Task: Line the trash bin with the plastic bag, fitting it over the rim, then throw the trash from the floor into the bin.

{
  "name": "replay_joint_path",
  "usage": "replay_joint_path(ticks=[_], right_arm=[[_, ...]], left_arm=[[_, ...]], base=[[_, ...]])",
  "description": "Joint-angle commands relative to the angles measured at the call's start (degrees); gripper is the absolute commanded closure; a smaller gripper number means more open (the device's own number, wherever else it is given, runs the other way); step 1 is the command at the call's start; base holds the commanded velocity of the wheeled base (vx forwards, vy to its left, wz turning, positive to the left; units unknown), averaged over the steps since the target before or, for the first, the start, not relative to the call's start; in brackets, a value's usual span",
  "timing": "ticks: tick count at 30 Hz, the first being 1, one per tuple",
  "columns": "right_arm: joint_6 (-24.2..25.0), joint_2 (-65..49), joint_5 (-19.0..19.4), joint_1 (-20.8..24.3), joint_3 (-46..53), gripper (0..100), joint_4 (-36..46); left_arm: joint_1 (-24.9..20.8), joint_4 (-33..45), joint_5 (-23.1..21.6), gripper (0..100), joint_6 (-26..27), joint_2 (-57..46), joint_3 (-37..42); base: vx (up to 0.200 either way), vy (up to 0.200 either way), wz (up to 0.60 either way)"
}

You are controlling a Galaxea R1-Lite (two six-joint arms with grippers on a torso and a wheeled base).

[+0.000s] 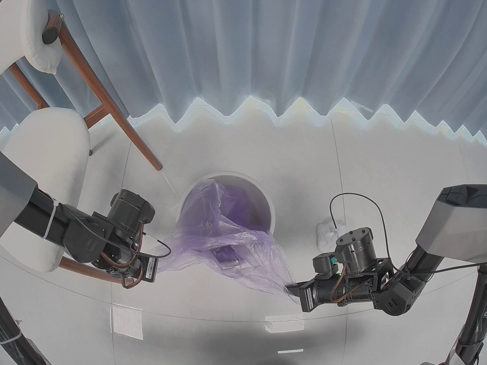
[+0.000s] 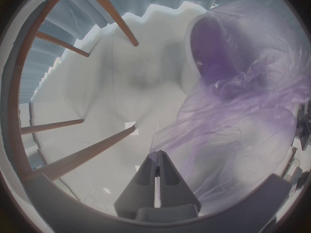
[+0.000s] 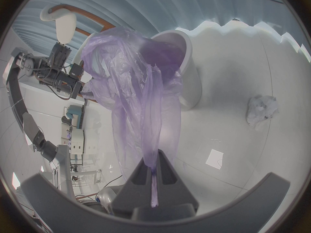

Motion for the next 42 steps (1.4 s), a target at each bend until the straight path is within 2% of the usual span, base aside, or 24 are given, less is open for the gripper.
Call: replay_joint_path(ticks=[1,3,4,5,6,7,12,15,18,20,22,27,28,29,35,39,42], right_arm=[[0.1,1.1,0.1,0.1,0.3,100,-0.6],[0.2,1.2,0.1,0.0,0.1,100,-0.9],[0.1,1.4,0.1,0.0,0.0,100,-0.9],[0.1,2.0,0.1,0.0,-0.1,100,-0.9],[0.1,2.0,0.1,0.0,-0.1,100,-0.9],[0.1,2.4,0.1,0.0,0.1,100,-1.5],[1.5,2.2,0.1,-0.2,0.9,100,-4.1],[2.4,2.1,0.0,-0.2,0.9,100,-5.3],[2.7,2.5,0.0,-0.2,1.0,100,-6.1],[2.7,2.4,0.0,-0.2,1.0,100,-6.1],[2.8,2.2,0.0,0.1,1.2,100,-6.1],[2.5,2.2,0.0,-1.9,4.8,100,-6.1],[2.5,2.2,0.0,-2.0,4.8,100,-6.1],[2.2,2.3,0.0,-3.4,5.4,100,-6.1],[1.4,3.1,0.0,-6.1,4.1,100,-5.8],[-0.5,4.7,-0.2,-8.5,3.2,100,-6.0],[-1.3,5.8,-1.8,-10.0,0.6,100,-6.0]], left_arm=[[-2.7,-3.5,-1.7,100,0.5,-2.5,4.9],[-3.1,-6.7,-3.9,100,1.8,-3.0,8.3],[-2.9,-11.3,-5.1,100,3.0,-2.8,11.1],[-2.9,-15.0,-5.3,100,3.5,-2.3,12.7],[-2.9,-15.7,-5.4,100,3.5,-2.2,13.0],[-2.4,-22.5,-5.9,100,5.2,-1.6,15.0],[2.3,-36.7,-12.4,100,14.3,-2.5,19.2],[2.6,-41.7,-13.9,100,14.6,-2.9,21.6],[2.7,-49.4,-16.6,100,15.3,-3.1,30.0],[2.7,-50.5,-17.3,100,15.9,-3.3,32.6],[3.8,-54.2,-17.8,100,19.8,-3.7,38.8],[12.8,-56.1,-17.7,100,27.9,-2.7,40.9],[13.0,-56.1,-17.7,100,28.0,-2.6,40.8],[15.1,-56.2,-18.0,100,29.1,-1.8,39.6],[19.7,-57.0,-18.4,100,32.1,1.7,34.5],[20.3,-57.1,-19.3,100,32.7,5.2,30.0],[19.6,-57.1,-19.3,100,32.8,7.6,25.9]], base=[[0.0,0.0,0.0],[0.0,0.0,0.0],[0.0,0.0,0.0],[0.0,0.0,0.0],[0.0,0.0,0.0],[0.0,0.0,0.0],[0.0,0.0,0.0],[0.0,0.0,0.0],[0.0,0.0,0.0],[0.0,0.0,0.0],[0.0,0.0,0.0],[0.0,0.0,0.0],[0.0,0.0,0.0],[0.0,0.0,0.0],[0.0,0.0,0.0],[0.0,0.0,0.0],[0.0,0.0,0.0]])
